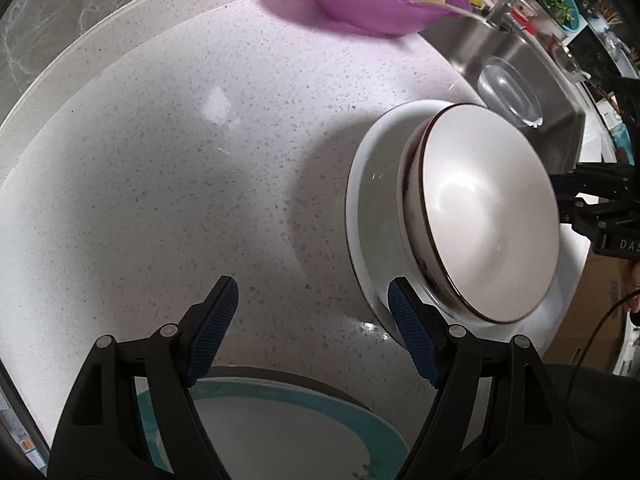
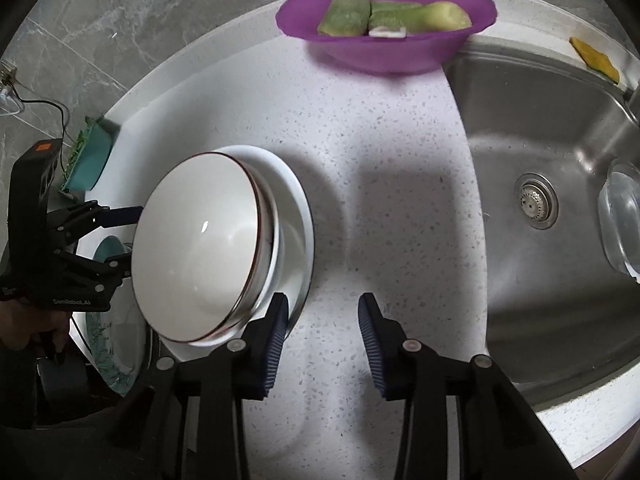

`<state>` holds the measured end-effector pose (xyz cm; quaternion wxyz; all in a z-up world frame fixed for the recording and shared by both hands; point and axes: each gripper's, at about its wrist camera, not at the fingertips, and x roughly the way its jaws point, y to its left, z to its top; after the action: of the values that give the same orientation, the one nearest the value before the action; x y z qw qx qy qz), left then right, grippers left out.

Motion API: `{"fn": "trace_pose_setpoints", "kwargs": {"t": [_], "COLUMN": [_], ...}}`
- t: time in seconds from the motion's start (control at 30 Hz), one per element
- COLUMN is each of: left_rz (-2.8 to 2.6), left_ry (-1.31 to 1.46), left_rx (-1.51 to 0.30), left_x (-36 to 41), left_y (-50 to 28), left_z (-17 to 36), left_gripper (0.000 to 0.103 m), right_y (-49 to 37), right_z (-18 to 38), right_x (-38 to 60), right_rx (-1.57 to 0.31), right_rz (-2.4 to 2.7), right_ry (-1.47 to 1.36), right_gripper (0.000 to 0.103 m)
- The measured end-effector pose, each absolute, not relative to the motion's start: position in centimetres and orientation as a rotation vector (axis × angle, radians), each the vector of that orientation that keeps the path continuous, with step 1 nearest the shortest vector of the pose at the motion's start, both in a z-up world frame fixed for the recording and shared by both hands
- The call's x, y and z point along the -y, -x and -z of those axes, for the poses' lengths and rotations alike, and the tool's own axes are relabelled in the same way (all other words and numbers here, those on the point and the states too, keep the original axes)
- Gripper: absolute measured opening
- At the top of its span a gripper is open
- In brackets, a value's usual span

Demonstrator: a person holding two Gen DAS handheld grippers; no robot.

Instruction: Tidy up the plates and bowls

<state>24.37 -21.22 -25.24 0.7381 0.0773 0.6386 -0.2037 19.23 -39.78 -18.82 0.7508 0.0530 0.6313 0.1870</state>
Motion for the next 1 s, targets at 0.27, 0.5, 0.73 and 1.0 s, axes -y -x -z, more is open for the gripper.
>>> {"fn": "trace_pose_setpoints", "kwargs": {"t": [0.27,0.5,0.73,1.0], "left_rz": [0.432,0.433,0.491,0.536], "left_ry": [-0.155,-0.154,-0.107,-0.148], "left_rx": [-1.437,-1.438,-1.425,-1.38], "left_x": [21.9,22.2,22.8,24.9], "left_y": [-25.8,-27.0,-27.8,-28.0], "left_z": [27.2,27.2,27.2,26.4], "left_gripper": [0.078,0.076,0.06,0.018], "right_y": [-19.9,-20.0,-19.8,-20.2], "right_z": [20.3,21.3,21.9,22.0], "right_x": [38.4,38.3,37.8,37.4], "right_rx": [-1.378,-1.379,-1.346,-1.345], "right_rz": [-0.423,-0.43,-0.437,-0.421], "right_ry": [-0.042,-0.049,-0.048,-0.041], "right_gripper": [0.039,0.038,0.027,0.026]}}
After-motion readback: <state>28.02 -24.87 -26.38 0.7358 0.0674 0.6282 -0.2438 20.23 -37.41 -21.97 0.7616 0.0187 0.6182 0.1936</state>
